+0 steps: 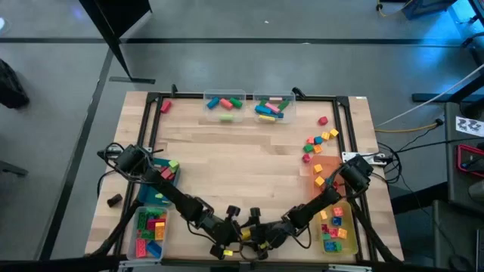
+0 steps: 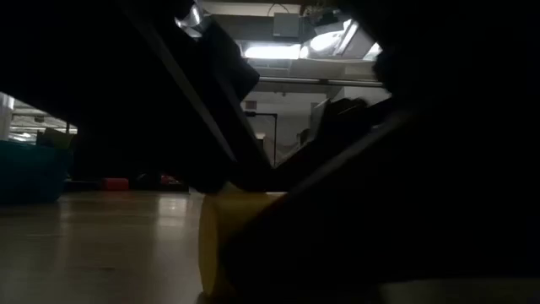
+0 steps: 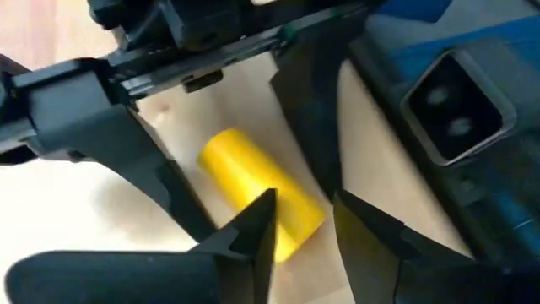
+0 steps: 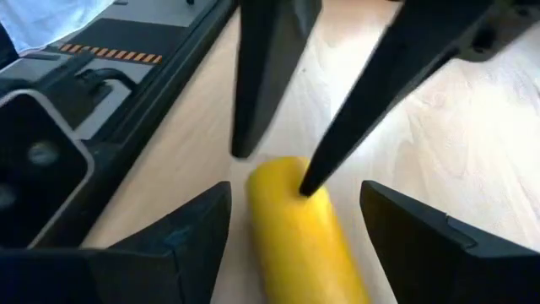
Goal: Sort blocks by size
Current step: Put the yellow block into the top left transparent bin
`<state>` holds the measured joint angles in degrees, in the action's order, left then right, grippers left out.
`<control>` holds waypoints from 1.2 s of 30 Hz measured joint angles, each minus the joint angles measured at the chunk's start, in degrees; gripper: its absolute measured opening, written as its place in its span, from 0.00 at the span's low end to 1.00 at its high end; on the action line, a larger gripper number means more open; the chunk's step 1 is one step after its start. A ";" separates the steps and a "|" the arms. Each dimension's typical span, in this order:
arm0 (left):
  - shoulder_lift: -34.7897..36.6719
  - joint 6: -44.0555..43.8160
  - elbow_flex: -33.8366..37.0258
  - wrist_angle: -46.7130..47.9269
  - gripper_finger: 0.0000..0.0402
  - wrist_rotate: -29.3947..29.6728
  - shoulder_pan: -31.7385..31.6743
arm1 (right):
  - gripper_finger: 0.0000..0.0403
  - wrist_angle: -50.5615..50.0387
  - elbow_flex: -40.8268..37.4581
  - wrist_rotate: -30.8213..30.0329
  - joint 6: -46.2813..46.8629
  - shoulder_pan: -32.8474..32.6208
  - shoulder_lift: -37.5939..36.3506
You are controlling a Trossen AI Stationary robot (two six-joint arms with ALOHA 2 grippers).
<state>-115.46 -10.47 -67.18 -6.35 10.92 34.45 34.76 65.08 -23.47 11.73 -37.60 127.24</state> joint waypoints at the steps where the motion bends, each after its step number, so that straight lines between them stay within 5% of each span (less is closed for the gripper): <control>1: 0.00 0.07 0.00 1.02 0.26 0.02 -0.31 | 0.66 -0.02 0.00 0.66 0.10 0.34 0.00; 9: 4.07 0.00 0.02 9.67 0.19 0.04 -1.30 | 0.61 -1.94 0.00 3.67 4.80 1.35 -0.07; 17: 17.61 2.36 0.00 24.21 0.07 5.19 -1.12 | 0.33 -3.13 0.02 4.98 5.61 1.91 -1.16; 26: 34.66 1.31 0.00 45.28 0.01 9.58 -2.65 | 0.33 -5.67 0.02 2.02 0.11 7.25 -6.88; 36: 48.31 6.06 0.00 53.35 0.02 12.99 -8.76 | 0.36 -6.25 3.05 2.22 -10.66 24.71 -10.19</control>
<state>-67.15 -4.42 -67.18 47.00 23.91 25.68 28.51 68.13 -21.25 1.07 -12.89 117.05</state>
